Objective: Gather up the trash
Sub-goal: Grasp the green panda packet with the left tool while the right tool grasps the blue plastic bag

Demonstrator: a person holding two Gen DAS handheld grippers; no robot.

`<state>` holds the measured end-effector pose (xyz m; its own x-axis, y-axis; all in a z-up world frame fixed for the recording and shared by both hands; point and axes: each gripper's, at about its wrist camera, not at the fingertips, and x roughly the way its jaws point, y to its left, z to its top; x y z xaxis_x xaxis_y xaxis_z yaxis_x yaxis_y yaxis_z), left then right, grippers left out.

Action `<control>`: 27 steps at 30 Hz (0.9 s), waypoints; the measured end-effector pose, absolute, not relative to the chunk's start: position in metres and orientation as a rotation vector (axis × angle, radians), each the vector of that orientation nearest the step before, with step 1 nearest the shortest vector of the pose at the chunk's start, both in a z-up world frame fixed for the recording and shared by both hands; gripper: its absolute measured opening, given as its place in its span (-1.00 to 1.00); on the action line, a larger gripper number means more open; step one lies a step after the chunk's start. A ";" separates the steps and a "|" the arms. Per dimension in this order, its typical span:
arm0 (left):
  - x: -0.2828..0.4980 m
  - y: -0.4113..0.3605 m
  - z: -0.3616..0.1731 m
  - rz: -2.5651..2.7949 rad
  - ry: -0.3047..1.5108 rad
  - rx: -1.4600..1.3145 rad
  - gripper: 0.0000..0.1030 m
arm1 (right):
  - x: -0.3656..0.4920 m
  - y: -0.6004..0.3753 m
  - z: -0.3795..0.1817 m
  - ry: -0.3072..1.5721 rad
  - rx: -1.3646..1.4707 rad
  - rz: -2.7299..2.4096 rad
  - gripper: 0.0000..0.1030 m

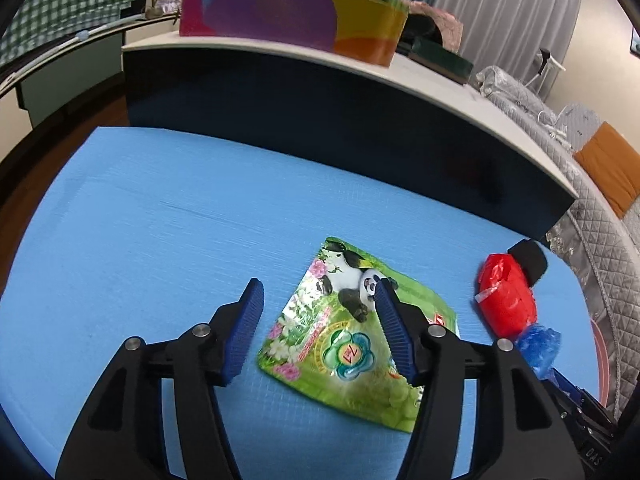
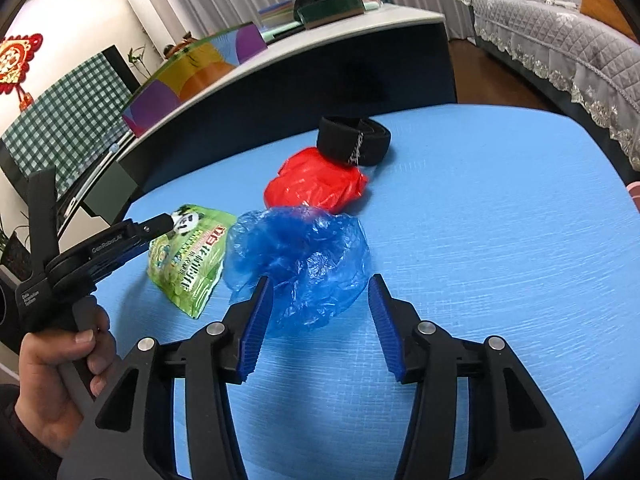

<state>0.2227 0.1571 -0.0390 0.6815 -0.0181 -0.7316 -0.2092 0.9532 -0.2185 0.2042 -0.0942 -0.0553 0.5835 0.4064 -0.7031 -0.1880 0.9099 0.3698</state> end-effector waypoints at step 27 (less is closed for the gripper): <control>0.185 0.129 -0.024 0.013 0.809 -0.247 -0.06 | 0.152 -0.125 -0.016 0.800 0.217 0.322 -0.96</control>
